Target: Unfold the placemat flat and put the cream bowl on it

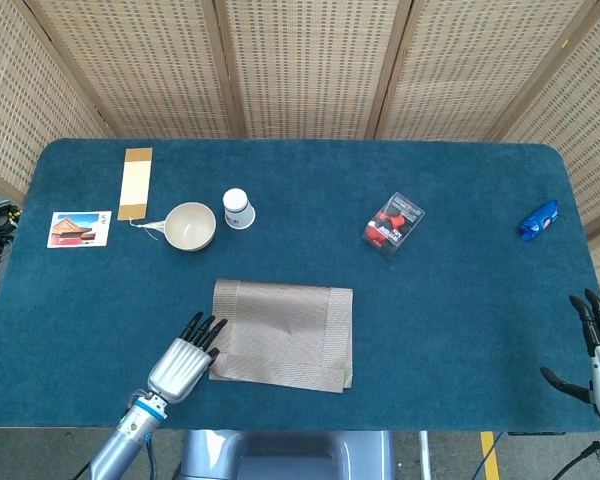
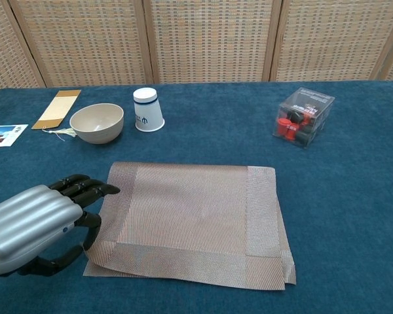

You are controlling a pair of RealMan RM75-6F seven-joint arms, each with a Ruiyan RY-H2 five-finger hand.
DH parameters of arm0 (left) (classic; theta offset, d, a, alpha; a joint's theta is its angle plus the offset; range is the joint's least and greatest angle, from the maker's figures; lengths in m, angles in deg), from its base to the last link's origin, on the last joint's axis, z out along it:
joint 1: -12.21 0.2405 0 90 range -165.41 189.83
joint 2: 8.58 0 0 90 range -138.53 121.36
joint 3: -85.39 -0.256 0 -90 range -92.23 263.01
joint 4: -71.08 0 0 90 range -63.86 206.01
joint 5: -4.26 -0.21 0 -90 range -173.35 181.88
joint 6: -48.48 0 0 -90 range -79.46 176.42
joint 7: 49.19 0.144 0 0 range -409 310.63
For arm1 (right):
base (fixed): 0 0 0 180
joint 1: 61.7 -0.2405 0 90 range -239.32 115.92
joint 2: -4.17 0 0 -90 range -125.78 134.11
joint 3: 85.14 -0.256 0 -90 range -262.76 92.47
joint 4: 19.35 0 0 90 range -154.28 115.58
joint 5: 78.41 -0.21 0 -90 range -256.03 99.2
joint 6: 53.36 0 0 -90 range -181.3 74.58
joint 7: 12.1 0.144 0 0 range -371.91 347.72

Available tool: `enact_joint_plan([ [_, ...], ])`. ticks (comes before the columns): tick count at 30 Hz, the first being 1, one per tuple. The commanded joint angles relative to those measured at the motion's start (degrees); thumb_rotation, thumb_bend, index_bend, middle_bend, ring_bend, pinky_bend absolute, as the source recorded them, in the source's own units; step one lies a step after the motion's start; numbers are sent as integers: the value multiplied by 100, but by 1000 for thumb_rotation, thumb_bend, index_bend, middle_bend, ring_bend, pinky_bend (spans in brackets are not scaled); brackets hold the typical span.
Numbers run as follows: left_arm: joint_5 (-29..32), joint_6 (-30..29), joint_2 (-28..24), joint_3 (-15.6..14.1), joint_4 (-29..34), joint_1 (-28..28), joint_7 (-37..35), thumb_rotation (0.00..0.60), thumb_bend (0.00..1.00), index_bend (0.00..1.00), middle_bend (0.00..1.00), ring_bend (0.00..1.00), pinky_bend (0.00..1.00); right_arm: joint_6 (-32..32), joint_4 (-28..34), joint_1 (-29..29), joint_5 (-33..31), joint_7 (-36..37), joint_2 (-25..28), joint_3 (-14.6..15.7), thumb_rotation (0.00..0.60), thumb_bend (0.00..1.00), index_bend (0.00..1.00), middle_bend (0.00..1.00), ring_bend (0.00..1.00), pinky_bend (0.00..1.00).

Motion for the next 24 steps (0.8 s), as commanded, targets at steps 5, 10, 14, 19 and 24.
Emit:
enact_joint_plan([
  [5, 118, -9, -105, 166, 229, -72, -17, 600, 527, 576, 0, 0, 0, 19, -5, -3, -19, 4, 0, -3, 600, 62, 82, 0, 0, 0],
  [10, 164, -15, -280, 398, 647, -209, 51, 600, 527, 582, 0, 0, 0, 58, -20, -13, -65, 15, -4, -14, 600, 61, 82, 0, 0, 0],
  [14, 427, 157, -549, 736, 1217, -426, 243, 600, 527, 587, 0, 0, 0, 105, -53, -26, -128, 46, -3, -36, 600, 62, 82, 0, 0, 0],
  [19, 933, 397, -771, 1282, 1741, -750, 502, 600, 527, 596, 0, 0, 0, 162, -105, -37, -253, 129, 14, -89, 600, 61, 82, 0, 0, 0],
  [24, 1687, 672, -909, 1972, 1982, -1224, 884, 600, 527, 610, 0, 0, 0, 177, -46, -14, -291, 140, 94, -86, 600, 61, 82, 0, 0, 0],
])
